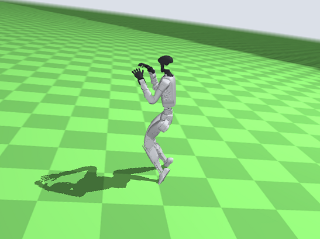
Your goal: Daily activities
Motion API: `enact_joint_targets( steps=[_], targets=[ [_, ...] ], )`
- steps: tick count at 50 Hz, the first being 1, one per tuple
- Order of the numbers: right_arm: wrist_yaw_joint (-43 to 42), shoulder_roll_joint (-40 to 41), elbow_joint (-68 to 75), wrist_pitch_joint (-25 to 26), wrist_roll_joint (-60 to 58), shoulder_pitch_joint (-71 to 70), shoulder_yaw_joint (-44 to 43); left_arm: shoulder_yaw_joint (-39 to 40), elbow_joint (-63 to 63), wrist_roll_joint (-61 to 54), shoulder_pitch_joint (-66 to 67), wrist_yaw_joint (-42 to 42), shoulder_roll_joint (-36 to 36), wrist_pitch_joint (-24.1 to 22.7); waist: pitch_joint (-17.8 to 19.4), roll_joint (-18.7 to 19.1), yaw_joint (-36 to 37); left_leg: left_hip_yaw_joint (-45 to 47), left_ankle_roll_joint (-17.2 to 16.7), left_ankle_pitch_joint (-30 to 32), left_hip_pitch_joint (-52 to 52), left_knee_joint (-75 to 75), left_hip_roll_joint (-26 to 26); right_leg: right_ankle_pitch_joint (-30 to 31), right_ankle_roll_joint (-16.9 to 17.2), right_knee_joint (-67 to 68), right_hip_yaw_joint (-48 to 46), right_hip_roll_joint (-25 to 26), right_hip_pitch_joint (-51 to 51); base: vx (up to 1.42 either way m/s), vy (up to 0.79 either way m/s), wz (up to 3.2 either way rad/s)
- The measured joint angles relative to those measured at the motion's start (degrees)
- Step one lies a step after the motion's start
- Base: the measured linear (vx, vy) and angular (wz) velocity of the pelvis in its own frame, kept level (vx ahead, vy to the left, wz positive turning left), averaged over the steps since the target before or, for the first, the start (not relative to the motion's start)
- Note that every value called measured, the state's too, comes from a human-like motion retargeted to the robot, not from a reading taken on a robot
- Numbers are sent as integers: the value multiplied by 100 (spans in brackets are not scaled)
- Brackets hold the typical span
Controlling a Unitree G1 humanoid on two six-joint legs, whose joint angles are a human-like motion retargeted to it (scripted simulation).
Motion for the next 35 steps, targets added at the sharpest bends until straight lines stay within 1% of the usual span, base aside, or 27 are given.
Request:
enact_joint_targets(
  steps=[6, 12, 17, 22, 29, 35],
  targets=[
    [9, 115, 19, -81, 180, 108, -10, 88, 86, -95, 113, -52, 16, -20, -72, 26, -14, -73, 0, 0, 26, -176, -3, 0, 0, -49, 55, 0, 48, 0, 0, -9],
    [-165, 215, -25, -159, 276, 200, -27, 234, 154, -156, 249, 18, 79, -52, -102, 74, -47, -107, 0, 0, 45, -266, -5, 0, 0, -59, 76, -1, 84, 0, 0, 0],
    [-259, 305, -81, -222, 332, 320, -92, 318, 275, -237, 381, 46, 34, -52, -39, 83, -36, -128, 0, 0, 30, -301, -7, 0, 0, -62, 90, -2, 89, 0, 0, 0],
    [-261, 413, -123, -289, 402, 585, -123, 347, 480, -368, 807, -78, -112, -9, 50, 70, 40, -136, 0, 0, 35, -309, -7, 0, 0, -59, 76, -3, 83, 0, 0, 0],
    [-80, 438, -78, -357, 361, 885, -26, 331, 414, -583, 1171, -382, -257, 54, 20, 83, 171, -152, 0, 0, 51, -279, -7, 0, 0, -64, 58, -4, 72, 0, 0, 0],
    [140, 356, 116, -343, 678, 1056, 178, 215, 426, -614, 1219, -496, -209, 78, -103, 128, 199, -253, 0, 0, 89, -348, -10, 0, 0, -129, 58, -4, 87, 0, 0, 0]
  ],
)
